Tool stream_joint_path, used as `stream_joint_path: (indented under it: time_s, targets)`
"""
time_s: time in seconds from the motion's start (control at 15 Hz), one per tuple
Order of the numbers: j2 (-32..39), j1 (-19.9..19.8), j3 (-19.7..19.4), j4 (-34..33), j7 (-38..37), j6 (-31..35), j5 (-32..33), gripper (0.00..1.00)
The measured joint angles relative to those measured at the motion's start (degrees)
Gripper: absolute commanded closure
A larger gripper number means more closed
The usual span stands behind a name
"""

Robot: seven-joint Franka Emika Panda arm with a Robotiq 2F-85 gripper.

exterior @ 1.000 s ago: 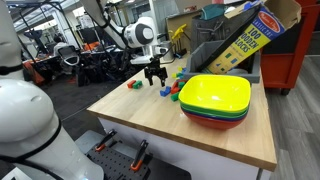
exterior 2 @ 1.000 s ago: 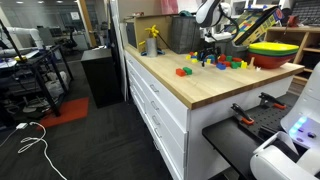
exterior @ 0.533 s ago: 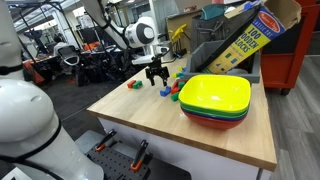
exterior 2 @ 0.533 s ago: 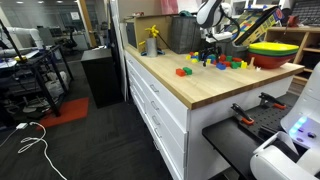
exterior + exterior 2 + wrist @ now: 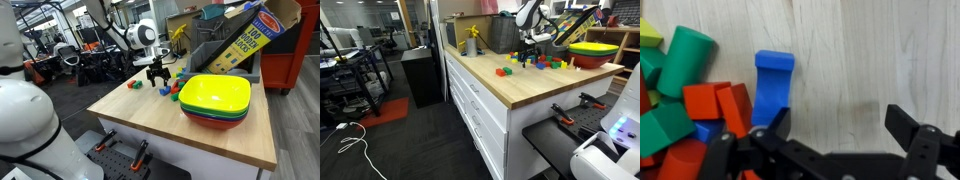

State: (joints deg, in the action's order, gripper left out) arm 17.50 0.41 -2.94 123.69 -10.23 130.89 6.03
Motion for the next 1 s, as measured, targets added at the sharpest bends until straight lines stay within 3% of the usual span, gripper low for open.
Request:
stream_joint_path:
  time_s: [0.6,1.0]
  targets:
    - [0.8,-0.6,2.8,-2.4,5.5,1.2,-13.4,0.0]
    - [-0.7,-0.9,0.3,-3.2,3.6,1.5,-12.0,0.0]
